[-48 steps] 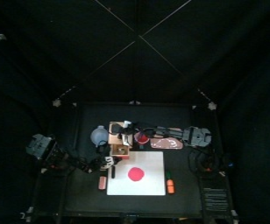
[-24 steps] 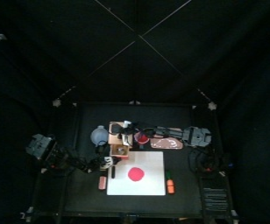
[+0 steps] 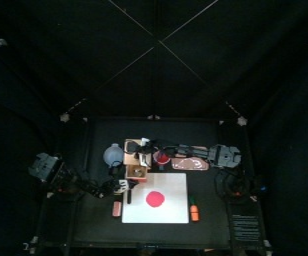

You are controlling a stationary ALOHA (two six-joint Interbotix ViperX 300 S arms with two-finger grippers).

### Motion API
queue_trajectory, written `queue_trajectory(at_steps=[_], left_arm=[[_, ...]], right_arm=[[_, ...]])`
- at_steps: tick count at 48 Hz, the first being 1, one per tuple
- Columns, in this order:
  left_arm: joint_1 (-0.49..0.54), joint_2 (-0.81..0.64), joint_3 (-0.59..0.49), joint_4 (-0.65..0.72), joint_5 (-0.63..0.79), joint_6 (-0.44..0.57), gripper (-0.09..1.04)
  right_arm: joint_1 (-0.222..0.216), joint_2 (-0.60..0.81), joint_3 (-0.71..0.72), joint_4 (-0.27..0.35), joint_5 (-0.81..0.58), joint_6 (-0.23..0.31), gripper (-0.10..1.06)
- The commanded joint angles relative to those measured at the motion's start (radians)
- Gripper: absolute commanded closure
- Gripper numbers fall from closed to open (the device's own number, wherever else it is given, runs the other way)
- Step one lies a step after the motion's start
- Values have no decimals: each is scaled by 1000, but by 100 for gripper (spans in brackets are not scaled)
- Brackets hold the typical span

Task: Get the cutter from the drawer then cut the dough then place the extra dough in the bowl
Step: Place the cutter on the board

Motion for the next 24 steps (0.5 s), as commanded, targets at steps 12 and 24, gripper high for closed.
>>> queue_trajectory(at_steps=[12, 24], left_arm=[[-51, -123, 51, -23, 2, 54, 11], [-71, -235, 110, 112, 103, 153, 14]], right_arm=[[2, 15, 3, -5, 15, -2, 94], [2, 20, 2, -5, 15, -2, 94]])
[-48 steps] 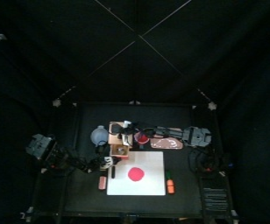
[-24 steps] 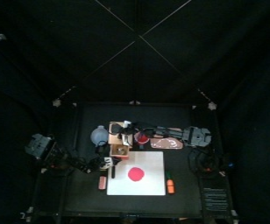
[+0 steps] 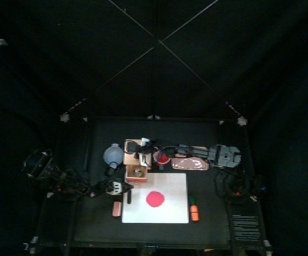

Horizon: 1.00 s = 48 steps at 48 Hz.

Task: Get the cutter from the drawer then cut the dough then place the extra dough in the bowl
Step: Place the cutter on the board

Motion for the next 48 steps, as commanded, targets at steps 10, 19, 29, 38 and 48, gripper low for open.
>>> queue_trajectory(at_steps=[10, 19, 29, 38, 48], left_arm=[[-6, -198, 3, 360, -17, 146, 18], [38, -264, 14, 615, -80, 296, 24], [81, -295, 71, 844, -192, 442, 29], [115, -339, 121, 962, -268, 535, 29], [196, -443, 198, 1008, -296, 652, 29]], right_arm=[[3, 17, -2, -5, 17, -2, 94], [2, 8, -26, 2, 20, 0, 94], [8, -28, -60, -5, 23, 0, 94], [14, -41, -77, 8, 41, 2, 94], [34, -78, -98, 9, 74, 63, 84]])
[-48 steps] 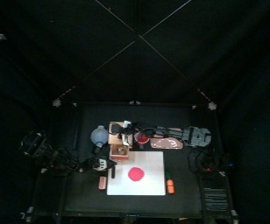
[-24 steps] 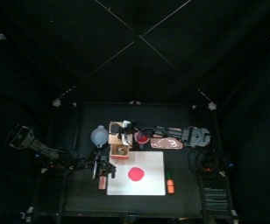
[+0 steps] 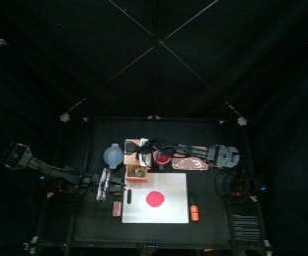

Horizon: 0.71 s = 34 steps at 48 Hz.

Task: Get the cutter from the drawer then cut the dough then place the extra dough in the bowl
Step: Place the cutter on the board

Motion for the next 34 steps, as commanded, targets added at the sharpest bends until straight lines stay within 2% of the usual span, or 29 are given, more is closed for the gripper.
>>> queue_trajectory(at_steps=[1, 6, 10, 15, 25, 34], left_arm=[[37, -57, 18, 20, -15, 44, 29], [61, -118, 43, 29, -15, 80, 29], [71, -149, 60, 37, -11, 97, 29], [83, -163, 72, 38, -9, 106, 29], [109, -160, 72, 35, 41, 107, 29], [124, -160, 72, 34, 109, 107, 29]], right_arm=[[12, -78, -35, 5, 21, 32, 81], [20, -91, -40, 9, 61, 71, 58], [34, -91, -40, 2, 81, 124, 35], [52, -84, -40, -28, 101, 170, 16], [87, -64, -60, -94, 126, 244, 16], [118, -41, -80, -123, 140, 265, 16]])
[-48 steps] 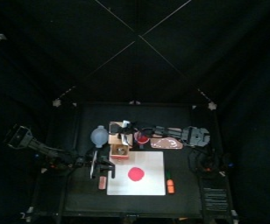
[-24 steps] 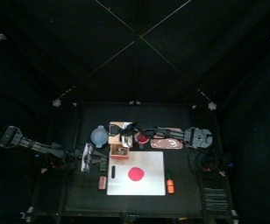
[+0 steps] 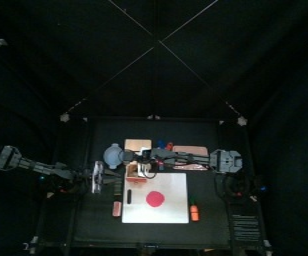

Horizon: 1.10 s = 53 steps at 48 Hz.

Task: Get the cutter from the drawer then cut the dough then place the extra dough in the bowl
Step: Place the cutter on the board

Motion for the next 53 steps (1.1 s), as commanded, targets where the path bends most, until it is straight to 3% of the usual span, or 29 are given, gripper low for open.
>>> queue_trajectory(at_steps=[1, 9, 33, 53], left_arm=[[9, 2, -9, 0, 28, 2, 29], [11, 2, -8, 3, 57, 2, 29], [-28, 0, 0, 34, 78, -11, 30], [-57, 0, 2, 37, 78, -9, 30]], right_arm=[[11, -12, -35, -15, 9, 6, 16], [12, 18, -44, -26, 20, 32, 16], [18, 80, -83, -32, 31, 35, 16], [18, 118, -86, -80, 34, 34, 16]])
